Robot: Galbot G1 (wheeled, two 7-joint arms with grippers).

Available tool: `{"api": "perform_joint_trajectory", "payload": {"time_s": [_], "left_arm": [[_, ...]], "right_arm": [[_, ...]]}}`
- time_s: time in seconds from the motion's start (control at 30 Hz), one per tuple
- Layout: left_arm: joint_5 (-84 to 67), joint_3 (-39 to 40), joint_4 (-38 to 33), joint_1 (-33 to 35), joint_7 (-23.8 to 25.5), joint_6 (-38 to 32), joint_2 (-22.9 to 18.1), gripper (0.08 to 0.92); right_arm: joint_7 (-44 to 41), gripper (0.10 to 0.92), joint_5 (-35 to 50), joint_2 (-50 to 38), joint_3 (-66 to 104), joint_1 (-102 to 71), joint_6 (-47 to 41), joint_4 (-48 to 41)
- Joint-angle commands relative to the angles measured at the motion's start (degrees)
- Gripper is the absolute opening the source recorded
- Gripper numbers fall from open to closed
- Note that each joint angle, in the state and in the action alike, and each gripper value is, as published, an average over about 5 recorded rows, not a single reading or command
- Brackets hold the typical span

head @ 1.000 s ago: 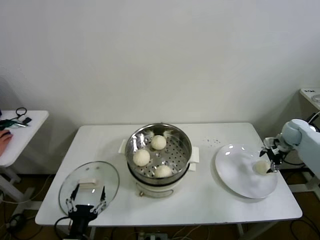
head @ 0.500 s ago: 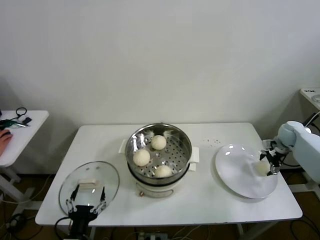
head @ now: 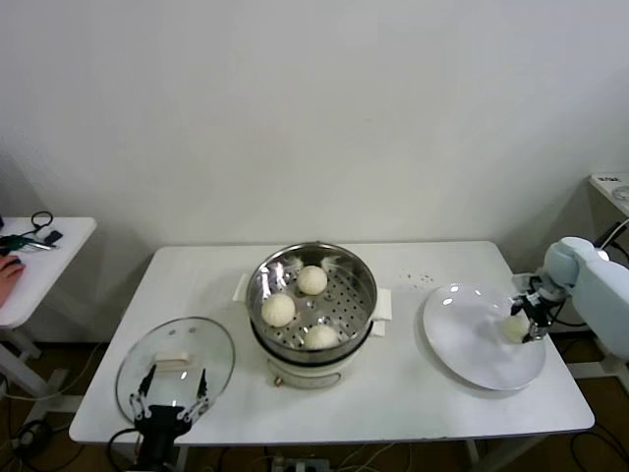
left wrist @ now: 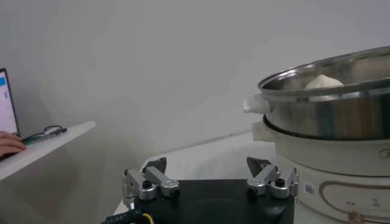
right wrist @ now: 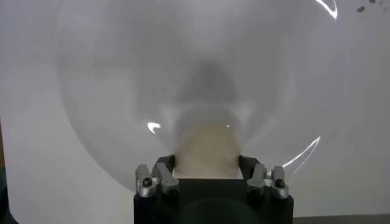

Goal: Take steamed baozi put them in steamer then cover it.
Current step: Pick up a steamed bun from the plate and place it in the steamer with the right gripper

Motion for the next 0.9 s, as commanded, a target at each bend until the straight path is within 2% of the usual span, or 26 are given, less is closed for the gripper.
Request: {"api": "perform_joint_trajectory", "payload": {"time_s": [0.03, 0.13, 0.37, 0.7, 0.9], "left_arm": [[-0.02, 0.11, -0.15, 0.07, 0.01, -0.04, 0.00, 0.823], [-0.01, 0.29, -0.25, 0.17, 0.02, -0.08, -0.01, 0.823], [0.01, 1.03, -0.42, -0.25, 0.05, -0.13, -0.14, 0.823], [-0.17, 1.62, -0.93, -0.63, 0.01, -0.22, -0.22, 0.823], [-1.57, 2.06, -0.75, -0.31, 0.03, -0.33, -0.28, 0.823]], "right_arm": [[0.08, 0.696, 4.18, -0.44, -2.91, 2.15, -0.86, 1.24], [0.19, 0.696, 9.78, -1.28, -8.53, 6.53, -2.52, 3.60], [2.04, 0.696, 30.56, -0.52, -27.38, 25.05, -8.96, 9.27], [5.47, 0.699, 53.95, 8.08, -47.28, 45.49, -15.76, 16.38], [8.92, 0.702, 64.64, 13.50, -53.87, 51.81, -19.26, 22.53]]}}
